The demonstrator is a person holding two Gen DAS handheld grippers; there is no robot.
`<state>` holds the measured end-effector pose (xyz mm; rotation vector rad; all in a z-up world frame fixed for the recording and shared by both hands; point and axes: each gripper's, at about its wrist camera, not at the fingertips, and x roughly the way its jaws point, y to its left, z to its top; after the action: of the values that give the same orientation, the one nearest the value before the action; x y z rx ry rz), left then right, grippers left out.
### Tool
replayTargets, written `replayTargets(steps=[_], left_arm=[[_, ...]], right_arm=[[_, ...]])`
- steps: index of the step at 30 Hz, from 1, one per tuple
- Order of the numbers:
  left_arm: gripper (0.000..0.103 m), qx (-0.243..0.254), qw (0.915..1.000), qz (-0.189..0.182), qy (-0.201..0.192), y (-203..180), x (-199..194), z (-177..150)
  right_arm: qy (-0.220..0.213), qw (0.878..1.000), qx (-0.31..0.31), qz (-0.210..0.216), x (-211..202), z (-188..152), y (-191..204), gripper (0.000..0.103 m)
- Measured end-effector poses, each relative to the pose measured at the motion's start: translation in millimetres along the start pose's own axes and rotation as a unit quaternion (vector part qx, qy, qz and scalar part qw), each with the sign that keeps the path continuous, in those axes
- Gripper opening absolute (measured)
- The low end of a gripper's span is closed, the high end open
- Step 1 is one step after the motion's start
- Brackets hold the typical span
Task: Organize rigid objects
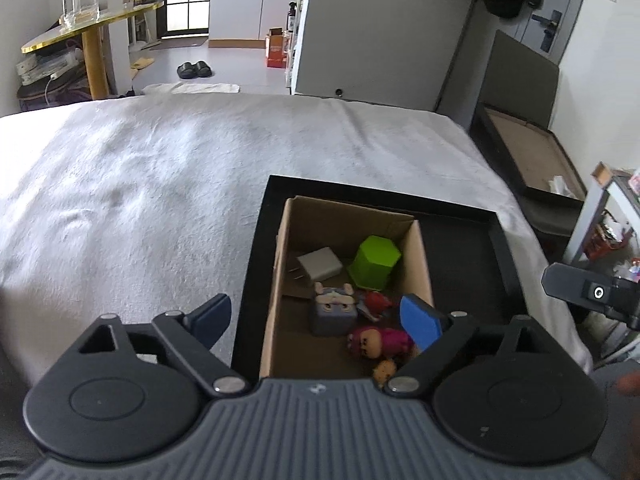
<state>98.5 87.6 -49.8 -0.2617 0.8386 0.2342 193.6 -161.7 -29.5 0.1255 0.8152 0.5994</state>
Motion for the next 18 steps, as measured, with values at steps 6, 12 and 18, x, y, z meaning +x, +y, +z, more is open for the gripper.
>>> replayTargets(steps=[6, 12, 18], left_arm=[[0.093, 0.016, 0.9997, -0.016, -0.011, -5.8, -25.4, -1.6], [0.096, 0.027, 0.999, -0.031, -0.016, -12.9, -49.1, -7.7], [0.098, 0.039, 0.998, -0.04, -0.03, -20.1, -73.5, -14.6]], right_arm=[[-0.011, 1.0, -0.001, -0.004, -23.8, -0.3, 2.1, 0.103], [-0.029, 0.999, -0.003, -0.011, -49.3, -3.8, 4.7, 0.103], [-0.042, 0.999, -0.013, -0.021, -71.9, -8.0, 11.4, 0.103]])
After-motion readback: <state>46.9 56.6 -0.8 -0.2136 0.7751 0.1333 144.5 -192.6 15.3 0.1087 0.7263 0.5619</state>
